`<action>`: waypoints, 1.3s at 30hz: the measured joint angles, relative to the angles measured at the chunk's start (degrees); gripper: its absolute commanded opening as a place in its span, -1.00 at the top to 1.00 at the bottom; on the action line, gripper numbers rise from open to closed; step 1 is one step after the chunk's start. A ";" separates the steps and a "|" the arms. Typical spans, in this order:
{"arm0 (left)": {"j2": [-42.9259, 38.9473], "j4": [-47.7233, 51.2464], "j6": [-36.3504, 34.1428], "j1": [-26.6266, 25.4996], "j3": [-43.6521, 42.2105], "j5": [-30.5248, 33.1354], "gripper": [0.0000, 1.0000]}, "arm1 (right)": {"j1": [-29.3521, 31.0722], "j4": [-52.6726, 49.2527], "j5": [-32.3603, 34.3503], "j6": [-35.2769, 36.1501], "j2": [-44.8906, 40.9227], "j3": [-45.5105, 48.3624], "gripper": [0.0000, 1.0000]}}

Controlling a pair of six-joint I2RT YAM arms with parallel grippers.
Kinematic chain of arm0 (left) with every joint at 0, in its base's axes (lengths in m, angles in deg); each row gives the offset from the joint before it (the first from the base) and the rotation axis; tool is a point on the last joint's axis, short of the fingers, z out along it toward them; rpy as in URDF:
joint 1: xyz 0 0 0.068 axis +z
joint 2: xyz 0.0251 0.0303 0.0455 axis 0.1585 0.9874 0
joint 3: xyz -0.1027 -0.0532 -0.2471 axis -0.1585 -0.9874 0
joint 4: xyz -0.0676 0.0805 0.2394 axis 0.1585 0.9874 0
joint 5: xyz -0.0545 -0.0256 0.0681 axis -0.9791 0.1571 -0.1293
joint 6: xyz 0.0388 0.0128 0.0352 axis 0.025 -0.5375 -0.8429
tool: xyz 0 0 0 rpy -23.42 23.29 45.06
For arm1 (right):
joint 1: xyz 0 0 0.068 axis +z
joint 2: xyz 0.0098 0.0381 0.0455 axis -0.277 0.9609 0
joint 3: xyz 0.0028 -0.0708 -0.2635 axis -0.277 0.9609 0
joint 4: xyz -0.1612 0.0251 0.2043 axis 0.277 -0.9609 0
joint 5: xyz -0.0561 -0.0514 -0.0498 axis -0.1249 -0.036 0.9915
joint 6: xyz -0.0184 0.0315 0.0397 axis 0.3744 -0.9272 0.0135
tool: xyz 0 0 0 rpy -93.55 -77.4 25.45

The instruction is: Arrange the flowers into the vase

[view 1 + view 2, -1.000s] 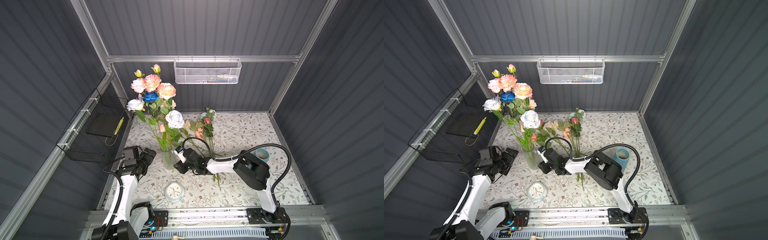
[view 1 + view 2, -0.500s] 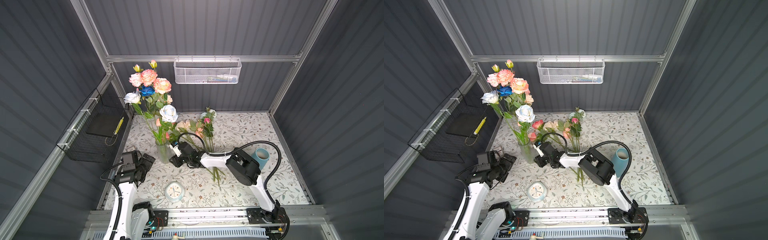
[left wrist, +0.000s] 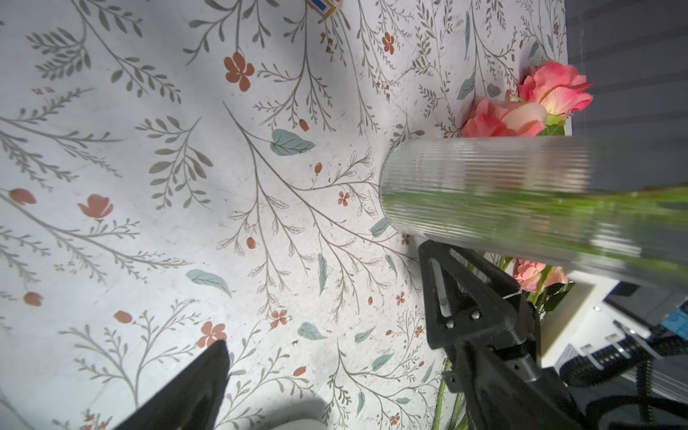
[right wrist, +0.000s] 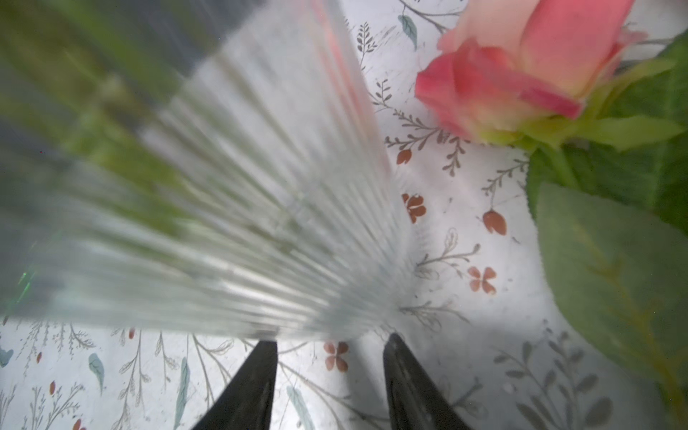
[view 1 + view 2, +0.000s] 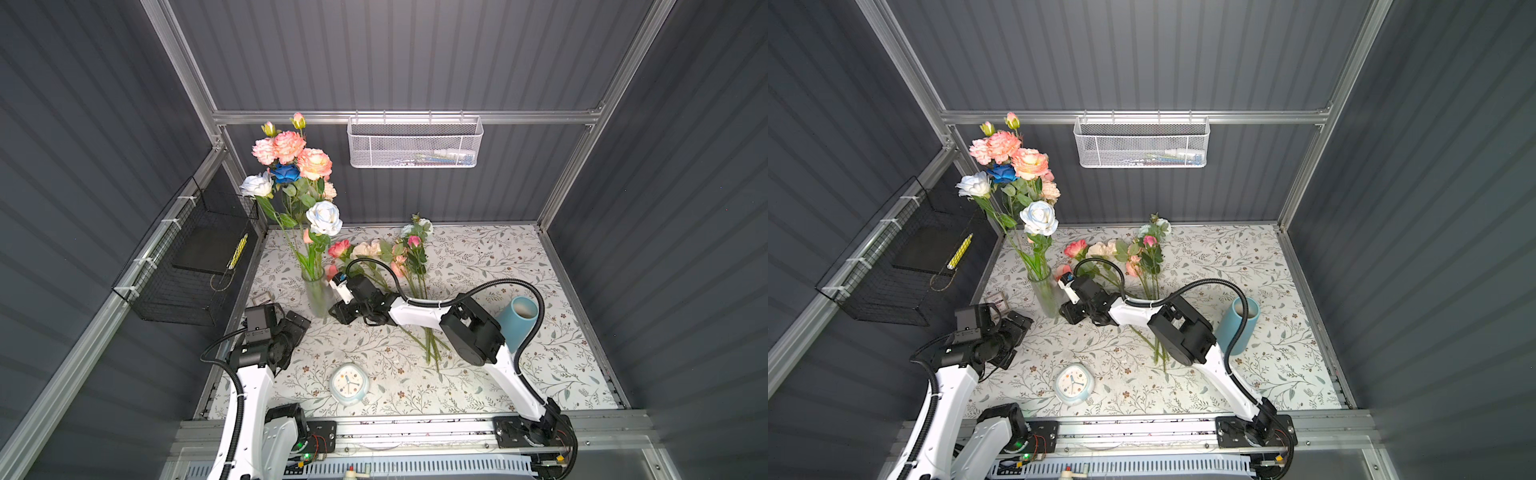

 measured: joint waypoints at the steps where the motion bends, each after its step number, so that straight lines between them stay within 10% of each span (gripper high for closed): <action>1: 0.00 0.00 0.00 0.00 0.00 0.02 -0.95 | -0.09 -0.48 -0.17 -0.07 0.44 -0.85 0.01; 16: -0.37 0.00 -1.92 0.00 0.24 -0.20 -0.99 | -0.59 1.22 -1.29 -0.22 -5.07 7.37 -0.28; 30: -3.13 -2.49 -3.50 -1.64 0.20 -5.16 -0.98 | 3.87 9.11 5.05 -5.35 -39.32 40.98 -0.31; 39: -8.79 -3.98 -3.41 -11.50 -1.49 -6.93 -0.99 | 6.16 -2.05 15.69 -8.85 -61.42 52.43 -0.36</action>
